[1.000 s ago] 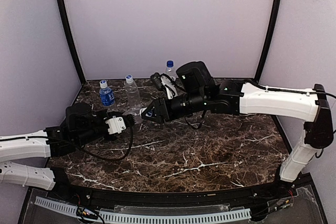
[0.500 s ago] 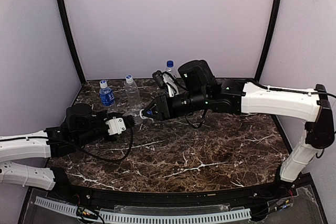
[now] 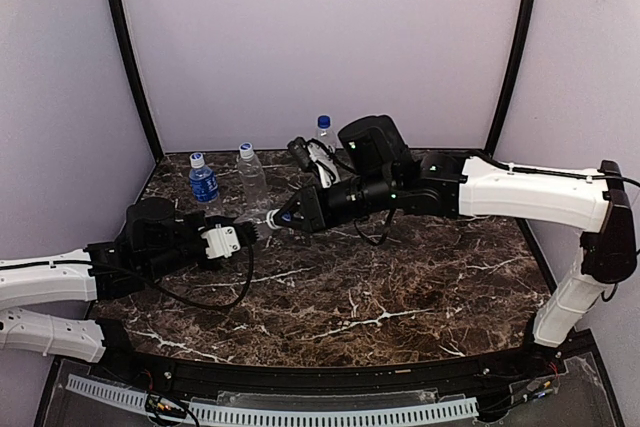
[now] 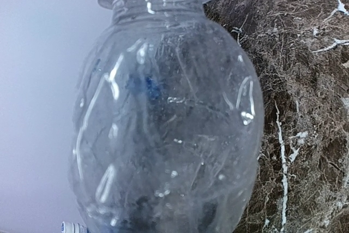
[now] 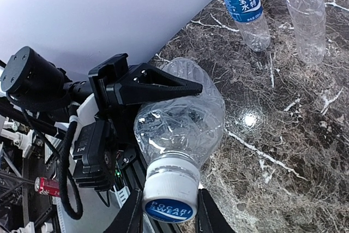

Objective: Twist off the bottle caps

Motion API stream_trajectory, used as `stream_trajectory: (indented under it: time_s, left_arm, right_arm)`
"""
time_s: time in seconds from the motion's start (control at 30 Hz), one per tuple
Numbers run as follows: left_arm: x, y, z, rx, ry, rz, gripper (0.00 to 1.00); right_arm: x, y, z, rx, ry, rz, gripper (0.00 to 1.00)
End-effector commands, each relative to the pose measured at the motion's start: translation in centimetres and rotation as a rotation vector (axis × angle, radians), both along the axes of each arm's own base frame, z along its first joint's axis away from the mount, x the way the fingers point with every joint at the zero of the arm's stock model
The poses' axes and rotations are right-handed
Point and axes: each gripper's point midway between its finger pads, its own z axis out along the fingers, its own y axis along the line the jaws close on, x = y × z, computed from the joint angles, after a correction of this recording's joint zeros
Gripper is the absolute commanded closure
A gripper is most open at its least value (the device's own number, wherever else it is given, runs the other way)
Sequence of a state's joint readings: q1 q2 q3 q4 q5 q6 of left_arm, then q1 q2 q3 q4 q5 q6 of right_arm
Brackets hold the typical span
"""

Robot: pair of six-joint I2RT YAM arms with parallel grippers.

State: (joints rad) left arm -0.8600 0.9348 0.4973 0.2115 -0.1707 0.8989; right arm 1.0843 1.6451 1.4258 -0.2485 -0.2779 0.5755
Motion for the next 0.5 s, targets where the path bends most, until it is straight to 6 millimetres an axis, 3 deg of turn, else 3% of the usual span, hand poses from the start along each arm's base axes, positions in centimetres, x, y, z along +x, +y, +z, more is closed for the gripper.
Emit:
stream_trajectory:
  time_s: [0.0, 0.1, 0.17, 0.2, 0.3, 0.47]
  left_arm:
    - [-2.0, -0.7, -1.7, 0.031, 0.103, -0.105, 0.78]
    - [-4.5, -1.1, -3.8, 0.064, 0.238, -0.209, 0.78]
    - [-5.5, -1.1, -4.7, 0.087, 0.287, -0.245, 0.79]
    - [-5.9, -1.0, -5.0, 0.099, 0.295, -0.259, 0.79]
    - [-6.5, -0.9, -5.7, 0.127, 0.315, -0.287, 0.8]
    - [-6.6, -0.7, -6.2, 0.168, 0.307, -0.305, 0.81]
  right_arm:
    - [-1.5, 0.1, 1.8, -0.003, -0.204, 0.141, 1.0]
    - [-4.9, 0.0, 2.1, -0.071, -0.542, 0.309, 1.0]
    - [-7.7, -0.2, 1.3, -0.125, -0.782, 0.448, 1.0]
    - [-8.1, -0.4, 0.5, -0.168, -0.882, 0.483, 1.0]
    - [-8.2, -1.0, -1.6, -0.32, -1.096, 0.559, 1.0]
    - [-6.4, -1.9, -3.6, -0.578, -1.322, 0.624, 1.0]
